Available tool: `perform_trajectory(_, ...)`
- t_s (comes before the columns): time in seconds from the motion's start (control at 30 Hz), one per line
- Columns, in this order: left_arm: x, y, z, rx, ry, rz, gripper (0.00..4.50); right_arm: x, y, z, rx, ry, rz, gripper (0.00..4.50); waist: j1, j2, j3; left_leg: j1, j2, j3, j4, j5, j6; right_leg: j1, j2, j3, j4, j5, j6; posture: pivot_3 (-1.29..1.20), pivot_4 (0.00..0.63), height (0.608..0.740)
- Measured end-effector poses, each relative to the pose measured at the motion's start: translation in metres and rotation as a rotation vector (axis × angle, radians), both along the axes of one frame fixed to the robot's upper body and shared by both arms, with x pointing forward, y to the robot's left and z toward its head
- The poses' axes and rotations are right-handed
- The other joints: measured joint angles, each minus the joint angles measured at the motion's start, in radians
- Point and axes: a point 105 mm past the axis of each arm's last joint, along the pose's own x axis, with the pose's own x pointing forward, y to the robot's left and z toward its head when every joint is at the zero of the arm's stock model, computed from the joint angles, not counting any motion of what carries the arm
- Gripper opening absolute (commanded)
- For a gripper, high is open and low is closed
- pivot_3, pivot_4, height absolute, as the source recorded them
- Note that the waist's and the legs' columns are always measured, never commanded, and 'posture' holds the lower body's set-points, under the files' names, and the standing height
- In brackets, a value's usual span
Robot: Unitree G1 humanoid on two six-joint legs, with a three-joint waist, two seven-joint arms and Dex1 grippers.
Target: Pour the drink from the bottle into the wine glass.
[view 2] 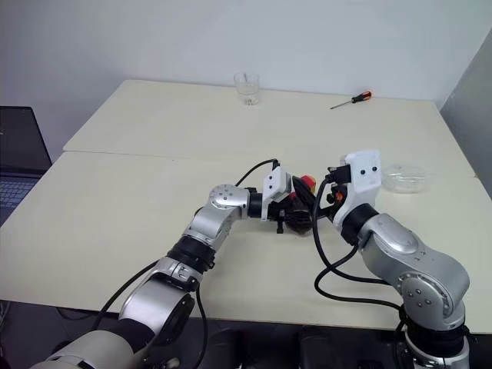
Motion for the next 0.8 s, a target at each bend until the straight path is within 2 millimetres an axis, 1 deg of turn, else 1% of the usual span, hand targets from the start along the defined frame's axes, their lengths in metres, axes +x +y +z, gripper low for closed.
perform_trajectory(0.17,0.001,0.0,0.0,-0.001,0.001,0.009,1.26,-0.008,-0.008,-0.006,0.038,0.018,0.014,4.5,0.0,0.0,0.0,0.0,0.0,0.0,0.0,0.0,0.0,0.0,0.0,0.0,0.0,0.0,0.0,0.0,0.15,0.74)
perform_trajectory(0.4,0.0,-0.003,-0.001,-0.004,0.003,0.005,1.26,-0.016,-0.016,-0.01,0.039,0.027,0.032,4.5,0.0,0.0,0.0,0.0,0.0,0.0,0.0,0.0,0.0,0.0,0.0,0.0,0.0,0.0,0.0,0.0,0.15,0.74)
perform_trajectory(0.57,0.002,0.002,-0.001,0.003,0.003,0.016,1.26,-0.02,-0.035,-0.017,0.002,0.059,-0.015,4.5,0.0,0.0,0.0,0.0,0.0,0.0,0.0,0.0,0.0,0.0,0.0,0.0,0.0,0.0,0.0,0.0,0.15,0.74)
perform_trajectory(0.67,0.002,0.002,-0.001,0.001,0.002,0.015,1.26,-0.026,-0.033,-0.02,-0.011,0.077,0.024,4.5,0.0,0.0,0.0,0.0,0.0,0.0,0.0,0.0,0.0,0.0,0.0,0.0,0.0,0.0,0.0,0.0,0.15,0.74)
perform_trajectory(0.8,0.002,0.001,-0.001,0.0,0.001,0.012,1.26,-0.033,-0.025,-0.016,-0.006,0.069,0.093,4.5,-0.001,0.0,0.0,0.0,0.0,0.0,0.0,0.0,0.0,0.0,0.0,0.0,0.0,0.0,0.0,0.0,0.15,0.74)
